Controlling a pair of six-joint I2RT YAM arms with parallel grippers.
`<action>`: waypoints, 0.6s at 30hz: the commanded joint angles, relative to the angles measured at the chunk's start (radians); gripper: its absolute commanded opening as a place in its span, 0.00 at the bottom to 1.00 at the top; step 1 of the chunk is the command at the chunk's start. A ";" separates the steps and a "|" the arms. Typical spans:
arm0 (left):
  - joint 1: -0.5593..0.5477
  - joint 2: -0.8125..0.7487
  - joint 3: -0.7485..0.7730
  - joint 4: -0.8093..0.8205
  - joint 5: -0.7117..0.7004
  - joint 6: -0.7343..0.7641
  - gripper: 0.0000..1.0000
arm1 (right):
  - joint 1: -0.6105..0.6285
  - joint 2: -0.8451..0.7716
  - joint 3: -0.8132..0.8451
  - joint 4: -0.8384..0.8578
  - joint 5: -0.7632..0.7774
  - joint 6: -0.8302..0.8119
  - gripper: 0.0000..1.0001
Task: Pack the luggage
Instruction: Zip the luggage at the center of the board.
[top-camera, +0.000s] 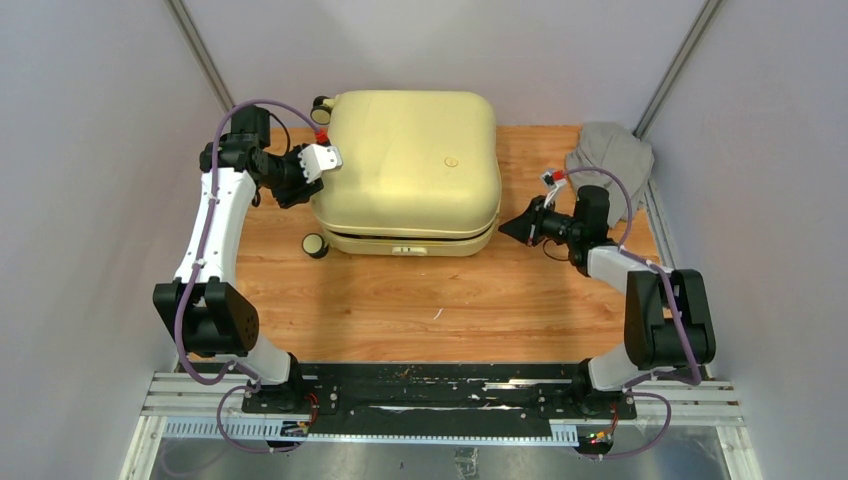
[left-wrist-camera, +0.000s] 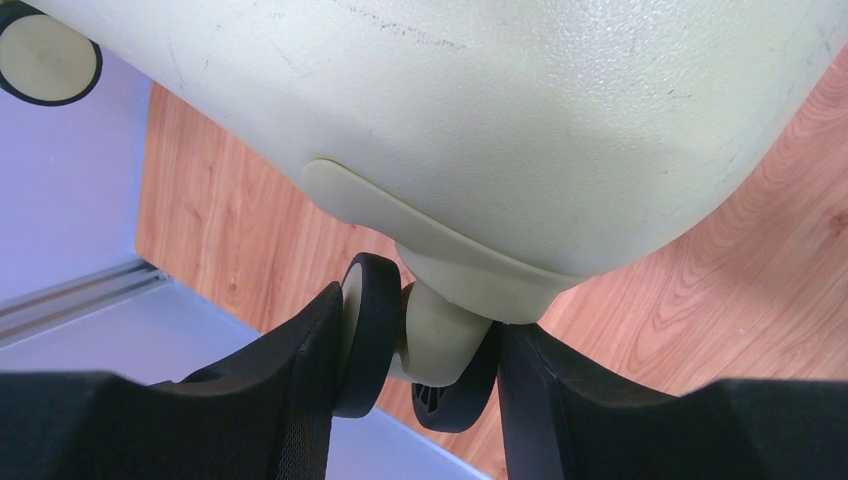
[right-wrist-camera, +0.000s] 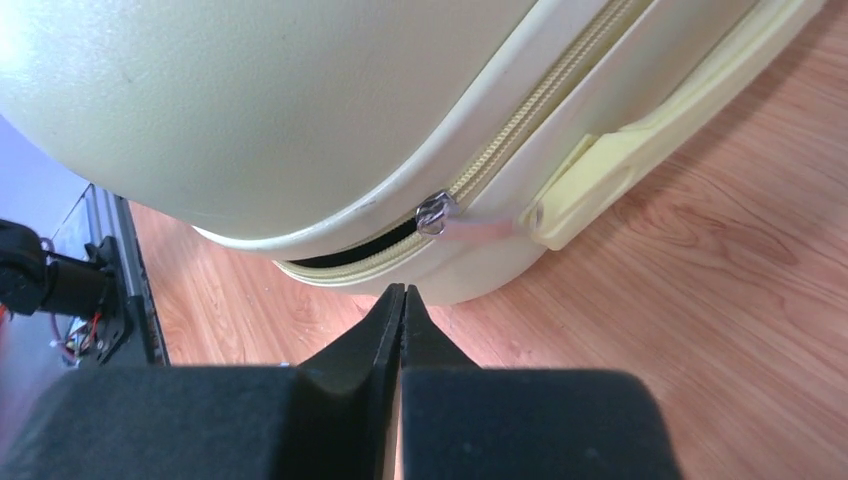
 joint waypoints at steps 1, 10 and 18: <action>0.008 -0.066 0.057 0.083 0.007 -0.073 0.00 | -0.013 -0.090 -0.062 -0.022 0.123 -0.030 0.00; 0.008 -0.059 0.069 0.083 0.000 -0.087 0.00 | -0.017 -0.143 -0.086 -0.030 0.221 -0.068 0.29; 0.080 -0.034 0.122 0.085 -0.066 -0.089 0.00 | -0.034 0.003 0.040 0.074 -0.041 0.041 0.57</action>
